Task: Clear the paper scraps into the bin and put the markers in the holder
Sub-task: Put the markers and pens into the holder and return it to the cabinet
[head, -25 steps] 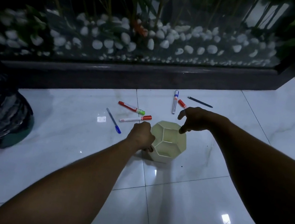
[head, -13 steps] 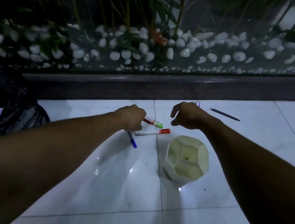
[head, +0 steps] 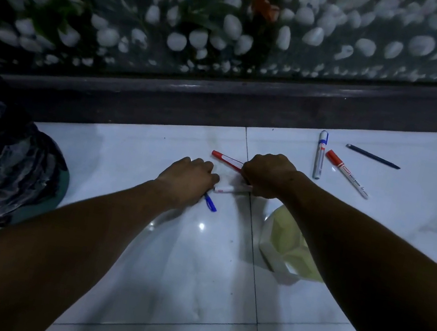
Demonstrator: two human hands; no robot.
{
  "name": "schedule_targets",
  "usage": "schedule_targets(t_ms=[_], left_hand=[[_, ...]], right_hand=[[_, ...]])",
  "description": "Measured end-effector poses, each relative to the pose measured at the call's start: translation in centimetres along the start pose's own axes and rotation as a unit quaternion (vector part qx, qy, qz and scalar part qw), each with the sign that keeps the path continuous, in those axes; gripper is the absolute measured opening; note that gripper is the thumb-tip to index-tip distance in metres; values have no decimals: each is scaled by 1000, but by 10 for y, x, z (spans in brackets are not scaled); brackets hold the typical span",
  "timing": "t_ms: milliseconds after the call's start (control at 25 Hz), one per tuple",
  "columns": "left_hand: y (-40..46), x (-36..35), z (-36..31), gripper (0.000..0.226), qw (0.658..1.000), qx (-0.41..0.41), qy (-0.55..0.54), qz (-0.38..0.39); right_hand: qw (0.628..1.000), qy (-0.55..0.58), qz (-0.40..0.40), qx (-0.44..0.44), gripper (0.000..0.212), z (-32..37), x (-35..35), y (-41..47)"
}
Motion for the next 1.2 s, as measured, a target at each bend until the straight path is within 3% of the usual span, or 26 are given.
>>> schedule_targets(t_ms=[120, 280, 440, 600, 720, 960, 1120, 1200], left_hand=[[-3, 0, 2, 25, 1000, 8, -20, -16], [-20, 6, 12, 16, 985, 84, -143, -48], [-30, 32, 17, 11, 907, 173, -357, -139], [-19, 84, -1, 11, 856, 120, -453, -219], [-6, 112, -31, 13, 807, 57, -541, -228], [8, 134, -86, 12, 839, -1, -511, -189], [7, 122, -103, 11, 882, 5, -446, -150], [5, 113, -107, 12, 886, 11, -442, -138]], right_hand=[[999, 31, 13, -8, 30, -3, 0, 4], [993, 109, 1, -32, 27, -20, 11, -1], [977, 196, -50, -65, 16, -55, 46, -23], [961, 254, -77, -84, 14, -109, 72, -67], [957, 266, -66, -98, 10, -144, 75, -105], [949, 296, 31, -107, 6, -166, 66, -149], [973, 199, 51, -107, 5, -161, 57, -153], [982, 154, 44, -105, 2, -155, 55, -150]])
Point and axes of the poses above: each hand's wrist, its own y-axis towards the middle knuckle, its own x-axis out of the back of the hand, z = x × y, the point moved 6 cm from there along y, towards the middle knuckle, and after that the axes turned 14 degrees about -x, right-handed, at the moved point
